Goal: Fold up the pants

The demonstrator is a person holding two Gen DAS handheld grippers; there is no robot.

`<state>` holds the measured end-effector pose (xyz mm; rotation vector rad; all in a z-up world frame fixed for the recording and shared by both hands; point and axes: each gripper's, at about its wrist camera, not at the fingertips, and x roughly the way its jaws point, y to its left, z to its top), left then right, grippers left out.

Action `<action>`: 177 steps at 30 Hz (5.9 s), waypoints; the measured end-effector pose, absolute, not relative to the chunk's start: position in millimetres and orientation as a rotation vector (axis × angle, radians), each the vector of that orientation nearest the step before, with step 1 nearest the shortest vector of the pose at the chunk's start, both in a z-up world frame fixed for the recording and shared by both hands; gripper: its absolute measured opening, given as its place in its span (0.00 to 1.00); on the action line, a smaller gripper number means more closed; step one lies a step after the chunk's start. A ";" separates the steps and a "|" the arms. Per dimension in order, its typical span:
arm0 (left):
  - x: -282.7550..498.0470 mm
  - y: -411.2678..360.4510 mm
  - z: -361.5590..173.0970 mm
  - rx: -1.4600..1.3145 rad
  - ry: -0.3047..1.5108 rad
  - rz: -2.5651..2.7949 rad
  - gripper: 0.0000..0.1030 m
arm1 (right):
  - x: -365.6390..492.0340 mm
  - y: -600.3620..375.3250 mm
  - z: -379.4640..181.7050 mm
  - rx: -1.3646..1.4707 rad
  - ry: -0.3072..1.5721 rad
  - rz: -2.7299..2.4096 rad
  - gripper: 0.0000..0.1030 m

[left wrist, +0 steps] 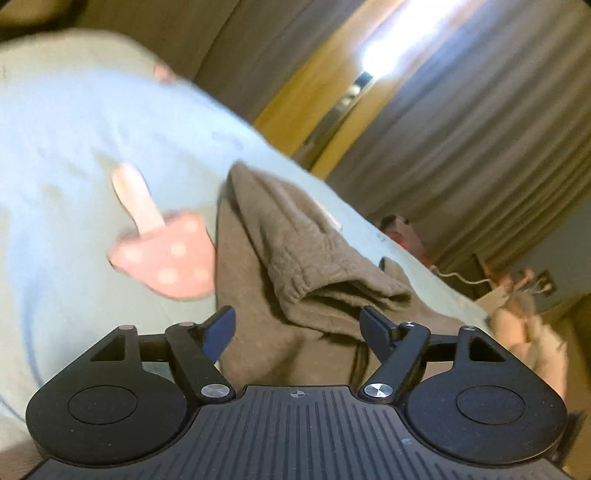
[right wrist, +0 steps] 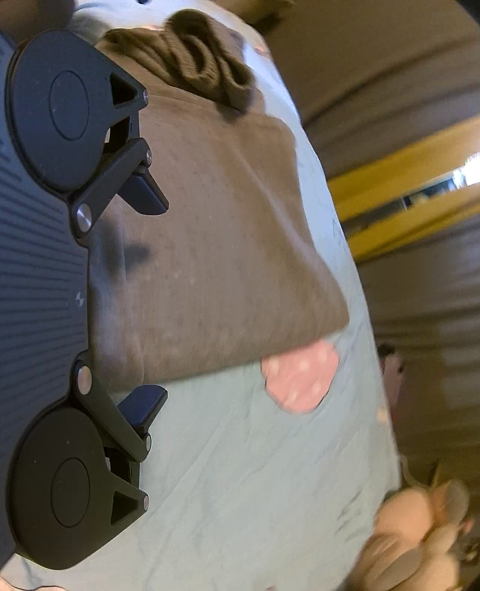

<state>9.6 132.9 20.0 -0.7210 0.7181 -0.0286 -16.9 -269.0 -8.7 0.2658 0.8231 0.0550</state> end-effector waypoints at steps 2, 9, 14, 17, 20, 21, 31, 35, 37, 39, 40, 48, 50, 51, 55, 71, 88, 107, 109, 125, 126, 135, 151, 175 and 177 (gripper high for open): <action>26.6 126.3 10.9 -0.752 0.758 -0.045 0.78 | -15.7 -260.8 -9.7 0.224 0.834 0.052 0.96; 65.9 130.1 6.2 -0.821 0.733 -0.083 0.77 | -14.6 -250.7 -12.6 0.158 0.847 0.018 0.96; 91.4 125.0 15.7 -0.779 0.725 -0.074 0.79 | -24.0 -247.0 -8.5 0.173 0.748 0.112 0.96; 105.0 132.8 24.4 -0.822 0.663 -0.085 0.79 | -26.6 -237.6 -5.0 0.160 0.675 0.160 0.96; 128.7 139.2 31.9 -0.936 0.616 -0.156 0.80 | -26.2 -221.0 -6.3 0.085 0.657 0.181 0.96; 136.2 139.7 35.0 -0.953 0.614 -0.167 0.80 | -26.5 -214.9 -6.4 0.050 0.656 0.190 0.96; 36.6 158.6 44.8 -0.823 0.546 -0.009 0.87 | -7.5 -185.4 2.2 0.009 0.640 0.346 0.96; -25.7 171.1 28.3 -0.649 0.644 0.192 0.89 | 25.7 -163.1 6.7 0.017 0.626 0.425 0.96; -49.3 180.6 13.4 -0.624 0.682 0.364 0.89 | 41.4 -150.5 11.1 0.014 0.609 0.456 0.96; -66.3 187.5 -2.9 -0.618 0.683 0.478 0.88 | 58.2 -137.5 14.0 0.022 0.591 0.487 0.96; -67.8 191.6 -7.8 -0.634 0.692 0.510 0.87 | 66.8 -131.1 14.5 0.031 0.589 0.502 0.96; -63.9 207.4 -21.3 -0.771 0.649 0.639 0.82 | 125.7 -89.8 -0.8 0.103 0.649 0.532 0.85; -72.6 216.5 -26.7 -0.868 0.609 0.642 0.82 | 135.5 -88.7 -7.2 0.110 0.672 0.519 0.86; -74.9 217.5 -28.6 -0.884 0.595 0.647 0.82 | 139.1 -90.1 -8.8 0.129 0.672 0.530 0.89; -72.0 216.4 -27.5 -0.847 0.602 0.665 0.81 | 147.3 -79.6 -11.2 0.123 0.650 0.536 0.75; -86.6 222.0 -31.8 -0.914 0.544 0.668 0.82 | 182.3 -75.0 -17.8 0.292 0.772 0.563 0.55; -95.0 226.9 -29.7 -0.965 0.523 0.659 0.82 | 0.9 -175.3 82.0 0.460 0.357 0.348 0.37; -81.0 222.2 -22.7 -0.869 0.607 0.636 0.86 | -38.4 -265.9 25.6 0.506 0.504 -0.066 0.67; -72.1 212.5 -13.7 -0.775 0.630 0.609 0.86 | -39.2 -270.4 31.6 0.475 0.498 -0.044 0.65; 26.7 19.4 -16.8 -0.312 0.931 0.006 0.91 | -3.6 -254.1 -12.5 0.280 0.682 -0.033 0.70; 26.1 17.9 -18.3 -0.294 0.936 0.014 0.92 | -7.6 -255.3 -11.1 0.274 0.666 -0.025 0.70; 19.6 -0.1 -16.9 -0.168 0.950 0.069 0.95 | -15.0 -253.6 -16.3 0.222 0.740 -0.082 0.96; -36.0 -34.6 5.9 0.003 1.019 0.106 0.97 | -71.9 -196.2 -30.2 0.006 1.023 0.058 0.96; -40.4 -51.7 4.4 -0.006 0.981 0.009 0.98 | -80.5 -188.3 -21.1 0.038 0.864 0.025 0.96; -39.9 -53.1 5.6 -0.006 0.951 0.008 0.98 | -77.4 -184.8 -23.9 0.027 0.870 0.024 0.96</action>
